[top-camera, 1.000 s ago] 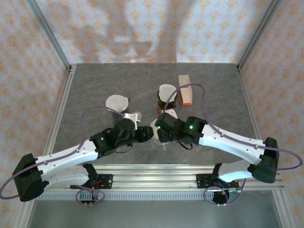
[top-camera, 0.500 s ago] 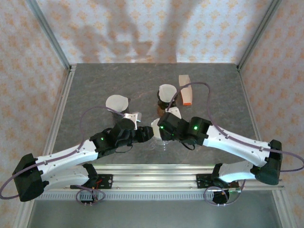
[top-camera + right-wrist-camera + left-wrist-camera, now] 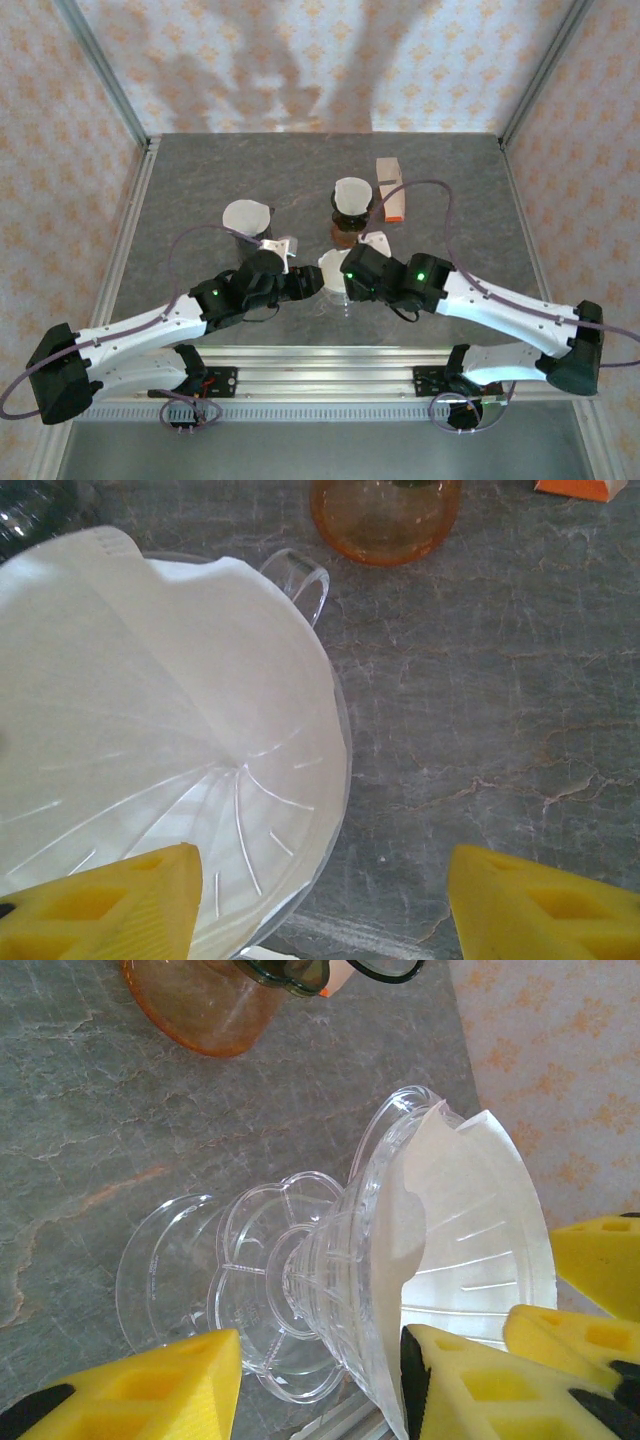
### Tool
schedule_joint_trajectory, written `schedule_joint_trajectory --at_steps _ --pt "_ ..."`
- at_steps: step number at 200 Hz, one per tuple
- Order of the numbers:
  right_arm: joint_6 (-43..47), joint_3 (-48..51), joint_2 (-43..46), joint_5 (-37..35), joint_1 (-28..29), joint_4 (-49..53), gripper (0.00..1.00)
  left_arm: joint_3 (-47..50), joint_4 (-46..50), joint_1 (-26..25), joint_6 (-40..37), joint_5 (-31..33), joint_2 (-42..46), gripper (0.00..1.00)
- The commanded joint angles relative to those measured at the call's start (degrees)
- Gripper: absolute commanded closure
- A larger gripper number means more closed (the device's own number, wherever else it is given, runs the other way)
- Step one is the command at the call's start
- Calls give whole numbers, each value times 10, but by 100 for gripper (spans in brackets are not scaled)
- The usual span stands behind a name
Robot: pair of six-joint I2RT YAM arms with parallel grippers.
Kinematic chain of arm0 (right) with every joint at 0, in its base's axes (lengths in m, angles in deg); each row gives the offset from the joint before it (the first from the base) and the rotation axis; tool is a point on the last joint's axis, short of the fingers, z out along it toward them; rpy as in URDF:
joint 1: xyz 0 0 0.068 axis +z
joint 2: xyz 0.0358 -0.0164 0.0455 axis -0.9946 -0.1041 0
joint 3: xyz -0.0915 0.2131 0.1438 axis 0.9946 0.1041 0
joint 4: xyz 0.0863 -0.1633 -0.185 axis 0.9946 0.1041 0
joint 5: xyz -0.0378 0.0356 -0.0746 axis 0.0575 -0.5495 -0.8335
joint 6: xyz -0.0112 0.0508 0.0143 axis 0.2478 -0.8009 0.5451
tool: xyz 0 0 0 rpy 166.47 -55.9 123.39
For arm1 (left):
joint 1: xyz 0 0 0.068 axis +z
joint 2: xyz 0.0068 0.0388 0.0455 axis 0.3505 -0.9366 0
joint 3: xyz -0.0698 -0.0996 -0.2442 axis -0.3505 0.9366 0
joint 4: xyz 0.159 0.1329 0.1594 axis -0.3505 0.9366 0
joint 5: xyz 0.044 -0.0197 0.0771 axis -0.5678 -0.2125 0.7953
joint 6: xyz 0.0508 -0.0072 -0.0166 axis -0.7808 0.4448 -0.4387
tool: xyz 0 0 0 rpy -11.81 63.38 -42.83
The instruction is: Place the coffee filter in the dripper
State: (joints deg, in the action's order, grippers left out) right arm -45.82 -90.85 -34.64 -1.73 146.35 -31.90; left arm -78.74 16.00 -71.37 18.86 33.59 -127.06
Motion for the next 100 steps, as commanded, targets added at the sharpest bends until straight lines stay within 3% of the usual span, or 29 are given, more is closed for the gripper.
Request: schedule_joint_trajectory --at_steps 1,36,100 --pt "-1 -29 14 -48 4 2 34 6 -1 2 0 9 3 53" --pt "-10 -39 39 -91 4 2 33 4 0 2 -1 12 6 49" --pt "-23 -31 54 -102 4 12 33 0 1 2 -2 17 15 41"
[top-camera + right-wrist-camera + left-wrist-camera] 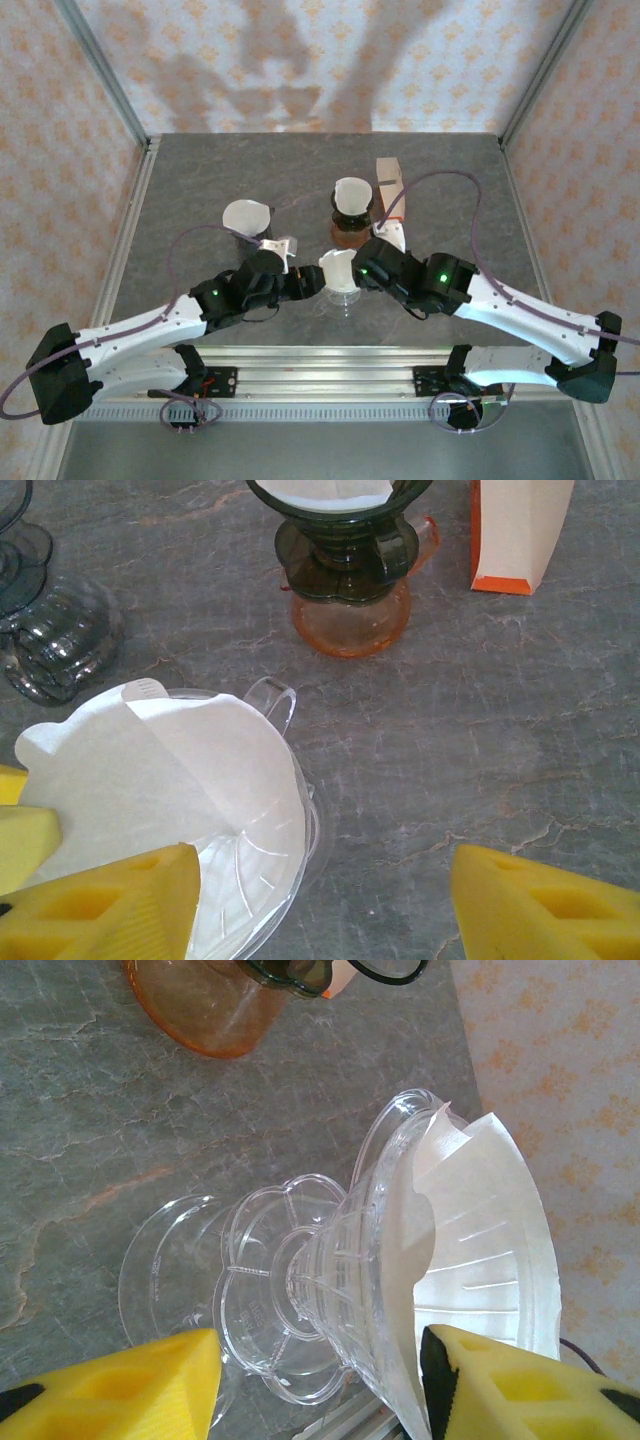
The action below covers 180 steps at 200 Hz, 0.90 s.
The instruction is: Place the coffee filter in the dripper
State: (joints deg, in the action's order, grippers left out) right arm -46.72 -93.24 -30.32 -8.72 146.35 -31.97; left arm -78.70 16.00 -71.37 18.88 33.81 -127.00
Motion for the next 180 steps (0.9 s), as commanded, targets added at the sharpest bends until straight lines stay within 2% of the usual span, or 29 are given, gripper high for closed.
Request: schedule_joint_trajectory --at_steps 1,32,84,130,144,158,180 --pt "-14 -7 11 -32 4 12 33 -1 1 2 -2 14 14 41" --pt "-16 -8 12 -37 4 14 33 3 -10 2 -1 12 23 26" --pt "-19 -10 15 -43 3 17 33 4 -17 2 -2 9 34 21" --pt "-31 -6 22 -69 3 15 33 5 -46 2 -27 10 54 6" --pt "-33 3 32 -74 3 4 33 13 -59 2 -32 23 77 1" --pt "-34 12 42 -76 3 -4 33 13 -52 2 -45 44 106 0" --pt "-35 19 46 -78 3 -6 33 -21 21 3 -78 81 139 0"
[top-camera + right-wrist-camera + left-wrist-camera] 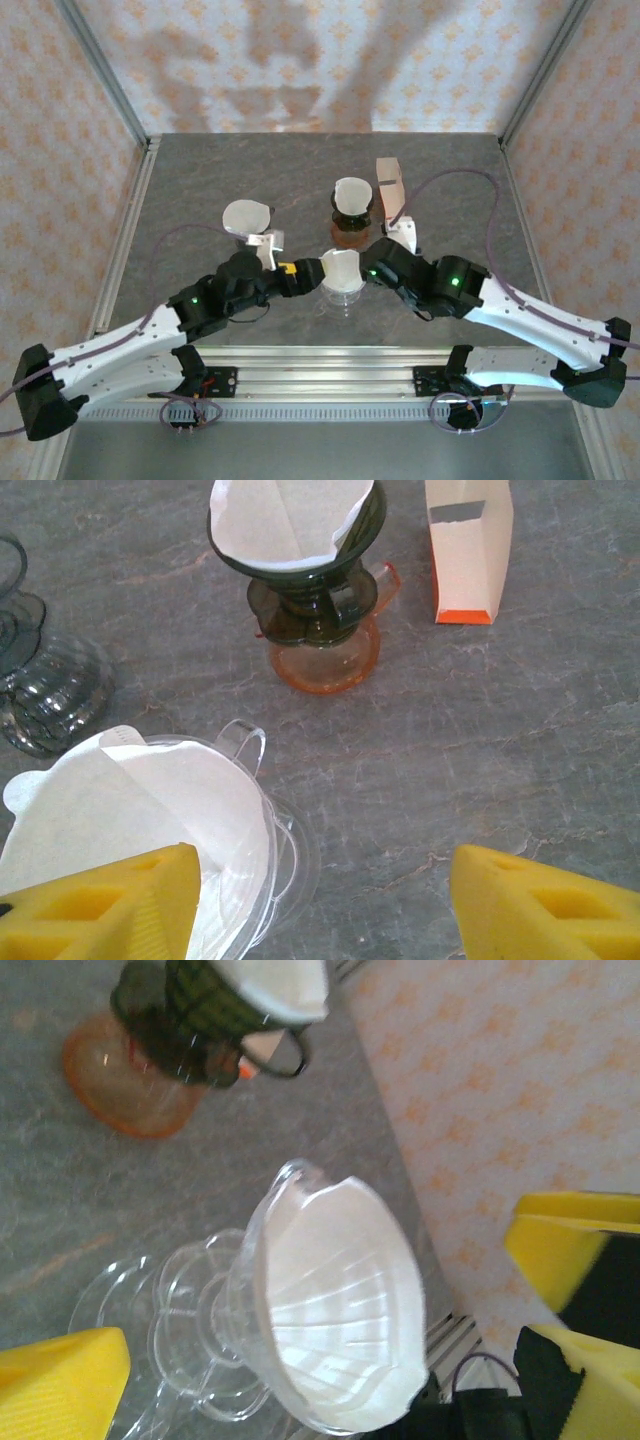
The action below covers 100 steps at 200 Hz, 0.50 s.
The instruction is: Place the coffee filter in the dripper
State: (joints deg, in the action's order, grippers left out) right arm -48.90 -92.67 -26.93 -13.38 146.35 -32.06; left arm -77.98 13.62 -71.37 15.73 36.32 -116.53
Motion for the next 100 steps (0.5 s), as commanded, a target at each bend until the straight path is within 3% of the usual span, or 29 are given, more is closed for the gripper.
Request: schedule_joint_trajectory --at_steps 1,36,44,66,100 --pt "-13 13 12 -31 3 -5 33 -31 49 3 -49 58 36 0" --pt "-14 21 13 -29 3 -8 34 -91 179 21 -93 135 81 1" --pt "-14 23 13 -30 3 -9 33 -95 206 31 -94 166 100 7" --pt "-14 26 17 -29 3 -11 33 -102 265 95 -93 205 156 36" --pt "-10 34 26 -28 3 -17 33 -99 303 230 -84 150 176 46"
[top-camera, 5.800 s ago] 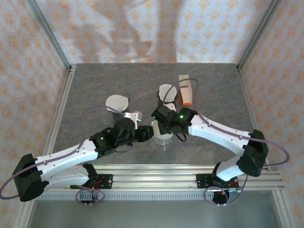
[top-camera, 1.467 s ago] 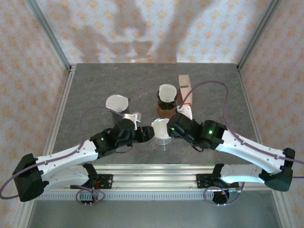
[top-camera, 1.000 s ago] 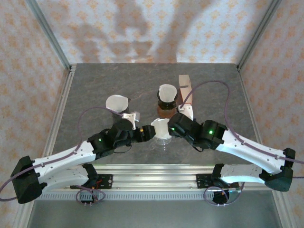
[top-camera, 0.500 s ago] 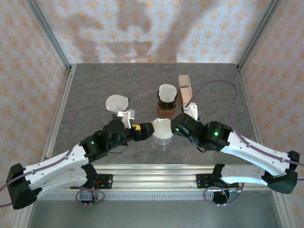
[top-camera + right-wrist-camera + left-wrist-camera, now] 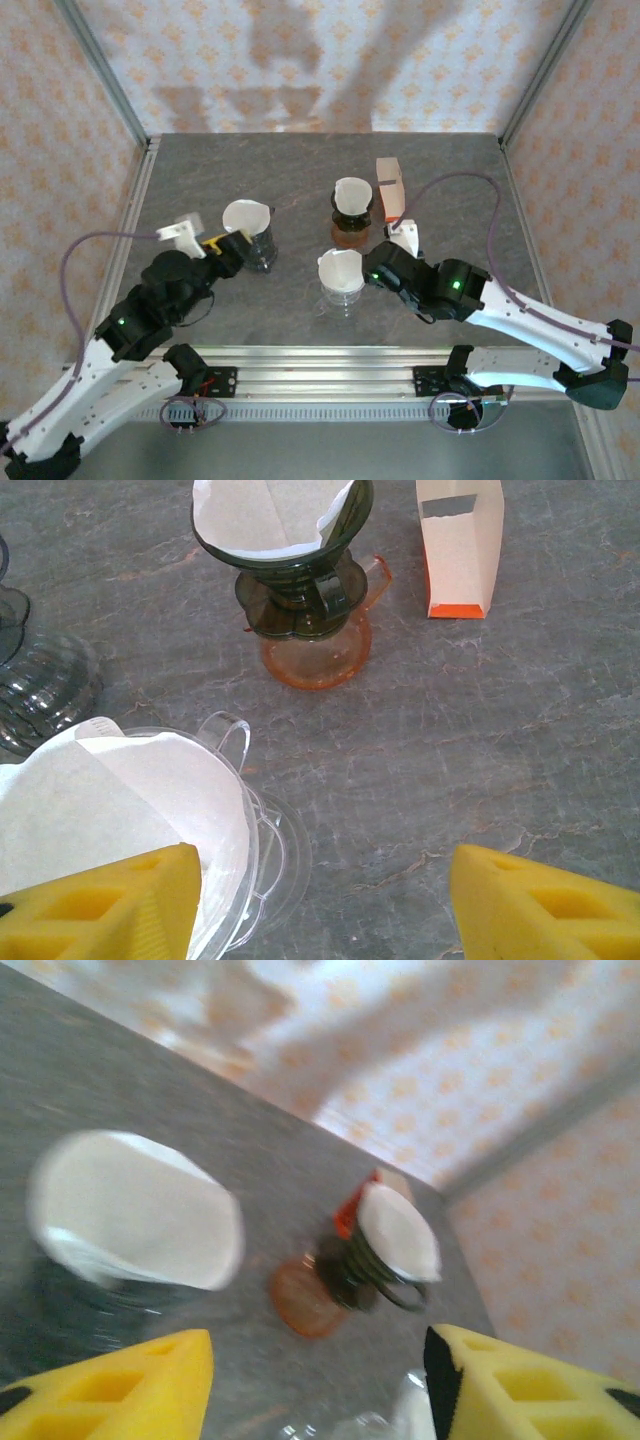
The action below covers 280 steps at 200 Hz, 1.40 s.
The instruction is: Place the coffee filter in the dripper
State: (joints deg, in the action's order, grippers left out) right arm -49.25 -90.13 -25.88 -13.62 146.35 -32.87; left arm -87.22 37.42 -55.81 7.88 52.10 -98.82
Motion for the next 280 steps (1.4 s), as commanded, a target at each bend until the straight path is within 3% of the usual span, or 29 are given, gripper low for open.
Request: schedule_joint_trajectory --at_steps 1,44,62,86,122,212,280 --pt "-6 9 16 -26 3 -9 33 -5 64 80 -5 -11 -2 46" --pt "-6 22 40 -24 3 -15 34 100 -53 326 86 -221 -32 59" --pt "-10 32 54 -24 3 -18 33 167 -161 381 139 -279 -69 63" --pt "-11 42 65 -21 3 -21 33 207 -265 386 161 -290 -145 74" --pt "-9 43 75 -24 3 -19 33 222 -342 396 162 -280 -221 100" --pt "-9 52 99 -30 3 -13 33 253 -663 428 221 -372 -470 100" --pt "-6 54 98 -32 3 -17 33 261 -718 425 222 -381 -528 100"
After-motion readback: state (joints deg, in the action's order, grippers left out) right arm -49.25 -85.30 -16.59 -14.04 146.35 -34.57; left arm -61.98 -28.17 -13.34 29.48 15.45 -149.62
